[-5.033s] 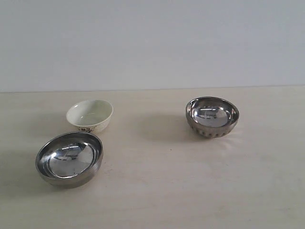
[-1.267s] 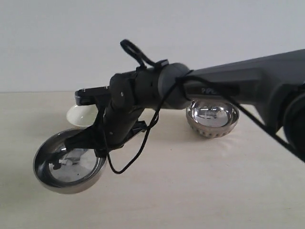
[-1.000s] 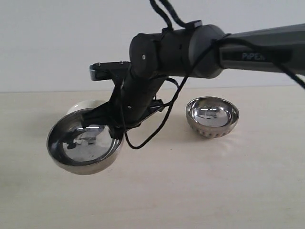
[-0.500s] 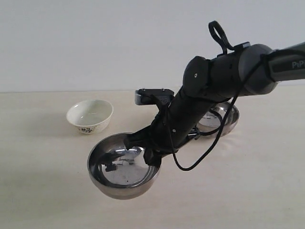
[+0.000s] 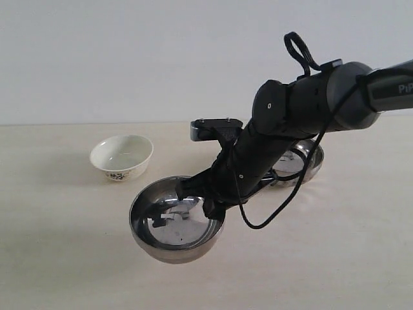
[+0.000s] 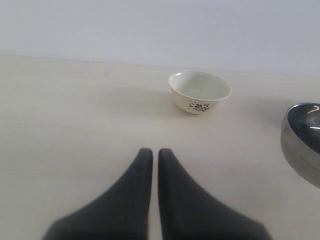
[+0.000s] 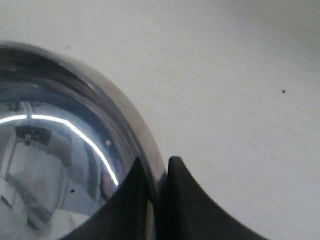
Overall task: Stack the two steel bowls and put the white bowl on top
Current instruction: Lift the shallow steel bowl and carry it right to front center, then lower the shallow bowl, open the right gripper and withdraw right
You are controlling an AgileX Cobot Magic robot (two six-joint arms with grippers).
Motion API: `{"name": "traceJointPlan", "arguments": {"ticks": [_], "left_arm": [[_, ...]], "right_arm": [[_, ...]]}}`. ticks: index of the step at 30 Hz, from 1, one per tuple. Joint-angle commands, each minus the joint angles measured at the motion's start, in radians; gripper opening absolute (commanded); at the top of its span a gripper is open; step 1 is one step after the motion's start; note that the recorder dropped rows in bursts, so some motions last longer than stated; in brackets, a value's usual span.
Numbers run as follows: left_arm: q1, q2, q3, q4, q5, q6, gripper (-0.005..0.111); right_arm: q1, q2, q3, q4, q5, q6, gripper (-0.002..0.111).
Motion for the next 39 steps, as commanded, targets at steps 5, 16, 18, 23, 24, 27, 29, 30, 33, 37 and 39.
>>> {"name": "traceJointPlan", "arguments": {"ticks": [5,16,18,23,24,27,29,30,33,37,39], "left_arm": [[0.003,-0.003,0.004,0.002,-0.003,-0.001,0.004],[0.003,-0.003,0.004,0.002,-0.003,-0.001,0.004],[0.003,-0.003,0.004,0.002,-0.003,-0.001,0.004],[0.003,-0.003,0.004,0.002,-0.003,-0.001,0.004],[0.003,-0.003,0.004,0.002,-0.003,-0.001,0.004],[0.003,-0.003,0.004,0.002,-0.003,-0.001,0.004],[0.003,-0.003,0.004,0.002,-0.003,-0.001,0.004],[0.003,-0.003,0.004,0.002,-0.003,-0.001,0.004],[0.003,-0.003,0.004,0.002,-0.003,-0.001,0.004],[0.003,-0.003,0.004,0.002,-0.003,-0.001,0.004],[0.003,-0.003,0.004,0.002,-0.003,-0.001,0.004]], "right_arm": [[-0.007,-0.017,0.067,-0.018,-0.091,0.010,0.000],[-0.007,0.064,0.067,-0.014,-0.127,0.015,0.000],[-0.007,0.070,0.067,-0.014,-0.143,0.015,0.000],[-0.007,0.070,0.067,-0.014,-0.164,0.019,0.000],[-0.007,0.070,0.067,-0.014,-0.177,0.024,0.000],[-0.007,0.070,0.067,-0.014,-0.182,0.027,0.000],[-0.007,0.070,0.067,-0.014,-0.182,0.027,0.000],[-0.007,0.070,0.067,-0.014,-0.182,0.027,0.000],[-0.007,0.070,0.067,-0.014,-0.169,0.026,0.000],[-0.007,0.070,0.067,-0.014,-0.157,0.025,0.010],[-0.007,0.070,0.067,-0.014,-0.151,0.023,0.020]]}}
